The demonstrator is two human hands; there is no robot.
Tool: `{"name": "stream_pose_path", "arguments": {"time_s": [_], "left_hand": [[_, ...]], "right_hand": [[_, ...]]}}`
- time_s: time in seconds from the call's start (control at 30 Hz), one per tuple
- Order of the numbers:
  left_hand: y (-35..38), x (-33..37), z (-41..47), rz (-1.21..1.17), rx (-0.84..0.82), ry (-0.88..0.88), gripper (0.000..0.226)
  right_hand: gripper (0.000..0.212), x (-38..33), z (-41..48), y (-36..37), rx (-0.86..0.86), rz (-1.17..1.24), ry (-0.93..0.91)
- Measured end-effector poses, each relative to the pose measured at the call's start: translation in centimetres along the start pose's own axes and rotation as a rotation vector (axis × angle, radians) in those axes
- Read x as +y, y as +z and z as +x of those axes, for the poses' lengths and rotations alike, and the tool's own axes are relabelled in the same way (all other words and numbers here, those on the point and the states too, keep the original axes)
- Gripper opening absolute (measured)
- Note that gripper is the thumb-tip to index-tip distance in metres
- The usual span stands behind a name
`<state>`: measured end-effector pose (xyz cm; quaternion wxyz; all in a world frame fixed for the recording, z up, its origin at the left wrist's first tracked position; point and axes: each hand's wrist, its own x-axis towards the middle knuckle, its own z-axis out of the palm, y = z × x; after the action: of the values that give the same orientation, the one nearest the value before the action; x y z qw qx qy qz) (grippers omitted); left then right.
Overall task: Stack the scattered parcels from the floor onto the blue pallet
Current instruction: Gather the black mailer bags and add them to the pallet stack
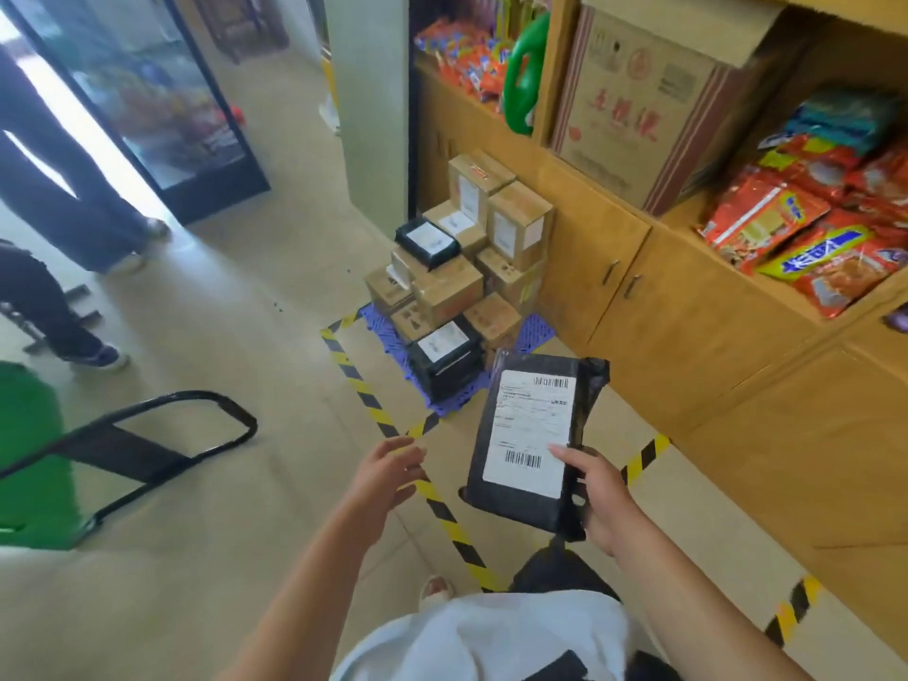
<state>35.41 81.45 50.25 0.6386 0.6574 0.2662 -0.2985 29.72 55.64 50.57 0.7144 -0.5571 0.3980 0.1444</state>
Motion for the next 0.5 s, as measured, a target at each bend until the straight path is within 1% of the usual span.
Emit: {"name": "stream_pose_path", "arguments": {"time_s": [0.07, 0.17, 0.23, 0.37, 0.43, 0.5], "left_hand": [[-1.9, 1.0, 0.7, -0.001, -0.046, -0.019, 0.031], [-3.6, 2.8, 2.1, 0.026, -0.161, -0.034, 0.045], [-4.4, 4.0, 3.7, 0.050, -0.221, -0.047, 0.048], [-6.4, 7.4, 8.0, 0.091, -0.311, -0.085, 0.063], [-7.6, 10.0, 10.8, 0.124, -0.286, -0.087, 0.056], [-9.2, 12.7, 13.8, 0.138, -0.199, -0.098, 0.039]], "right_hand": [[0.026, -0.4, 0.1, 2.8, -0.007, -0.015, 0.034], [0.034, -1.4, 1.4, 6.1, -0.003, -0.040, 0.085], [0.035, -2.6, 2.9, 8.1, -0.016, -0.047, 0.110], [0.040, -5.1, 7.4, 12.3, -0.030, -0.010, 0.164], [0.040, -6.8, 10.5, 14.4, -0.041, 0.017, 0.179], [0.034, -8.8, 13.5, 16.6, -0.036, 0.062, 0.201]]}}
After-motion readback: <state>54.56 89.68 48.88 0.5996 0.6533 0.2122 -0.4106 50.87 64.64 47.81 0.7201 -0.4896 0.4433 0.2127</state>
